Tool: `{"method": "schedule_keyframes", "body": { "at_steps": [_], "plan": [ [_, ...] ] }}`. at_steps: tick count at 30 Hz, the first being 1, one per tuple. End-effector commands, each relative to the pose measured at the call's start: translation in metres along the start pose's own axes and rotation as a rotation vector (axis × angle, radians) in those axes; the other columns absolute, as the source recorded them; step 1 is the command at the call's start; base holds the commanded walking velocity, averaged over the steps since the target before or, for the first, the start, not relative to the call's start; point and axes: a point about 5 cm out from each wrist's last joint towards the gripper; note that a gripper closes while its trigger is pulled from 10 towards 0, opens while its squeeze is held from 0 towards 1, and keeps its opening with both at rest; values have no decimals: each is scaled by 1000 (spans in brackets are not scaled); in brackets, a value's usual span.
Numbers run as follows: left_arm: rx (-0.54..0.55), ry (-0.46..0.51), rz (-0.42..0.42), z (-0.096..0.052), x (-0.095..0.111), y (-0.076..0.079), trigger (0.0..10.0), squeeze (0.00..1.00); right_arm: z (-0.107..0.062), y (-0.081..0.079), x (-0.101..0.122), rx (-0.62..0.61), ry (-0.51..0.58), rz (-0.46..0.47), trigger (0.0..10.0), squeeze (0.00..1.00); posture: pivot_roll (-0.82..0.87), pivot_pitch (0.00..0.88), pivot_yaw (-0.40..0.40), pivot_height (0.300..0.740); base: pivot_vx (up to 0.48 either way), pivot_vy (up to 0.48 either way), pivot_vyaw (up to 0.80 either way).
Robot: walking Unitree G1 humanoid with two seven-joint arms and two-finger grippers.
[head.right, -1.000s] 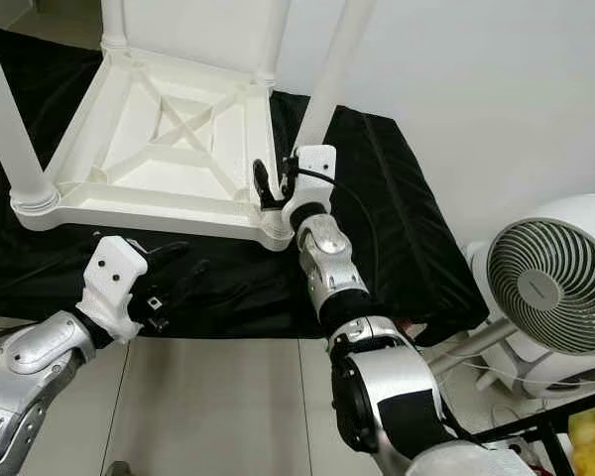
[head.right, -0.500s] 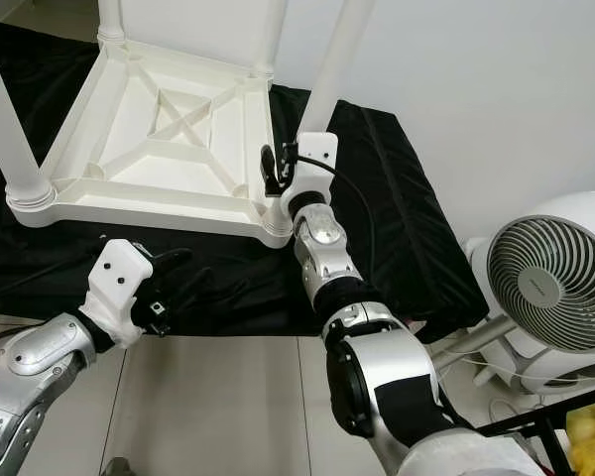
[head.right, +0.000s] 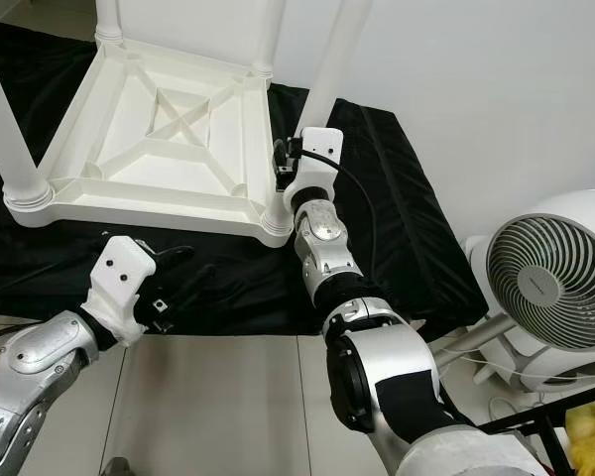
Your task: Building children table
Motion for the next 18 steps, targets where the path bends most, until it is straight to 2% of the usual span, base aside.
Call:
{"method": "schedule_keyframes", "body": {
  "at_steps": [1,2,4,9,10,11,15,16,18],
  "plan": [
    [-52,13,-7,3,3,8,10000,0,-1,7,-5,-33,-34,34,10000,0,149,107,-242,740,0,0,0],
    [-55,13,-8,4,4,9,10000,0,-2,8,-9,-50,-57,93,10000,0,147,107,-240,740,0,0,0],
    [-57,11,-10,4,4,9,10000,0,-3,7,-13,-64,-79,143,10000,0,145,106,-239,740,0,0,0],
    [-57,7,-10,5,4,9,10000,0,-4,6,-15,-64,-84,158,10000,0,143,108,-238,740,0,0,0],
    [-57,5,-10,5,4,8,10000,0,-4,5,-14,-61,-79,148,10000,78,144,107,-239,740,0,0,0],
    [-54,6,-9,5,4,8,10000,0,-3,6,-11,-59,-62,123,10000,1000,145,107,-240,740,0,0,0],
    [-49,6,-8,5,4,7,10000,0,-2,6,-8,-57,-44,107,10000,1000,145,107,-240,740,0,0,0],
    [-47,6,-8,5,4,7,10000,0,-1,6,-5,-52,-35,99,10000,0,146,104,-242,740,0,0,0],
    [-47,5,-8,6,4,7,10000,0,0,6,-4,-48,-31,96,10000,0,146,104,-242,740,0,0,0]
  ]
}}
Point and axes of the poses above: a point about 5 cm out from each wrist's last joint towards the gripper, its own z axis pointing out of the wrist towards the gripper, its own x axis along the axis of the wrist's last joint, y = z × x, and after that the axes turned 4 degrees about -z, right-handed
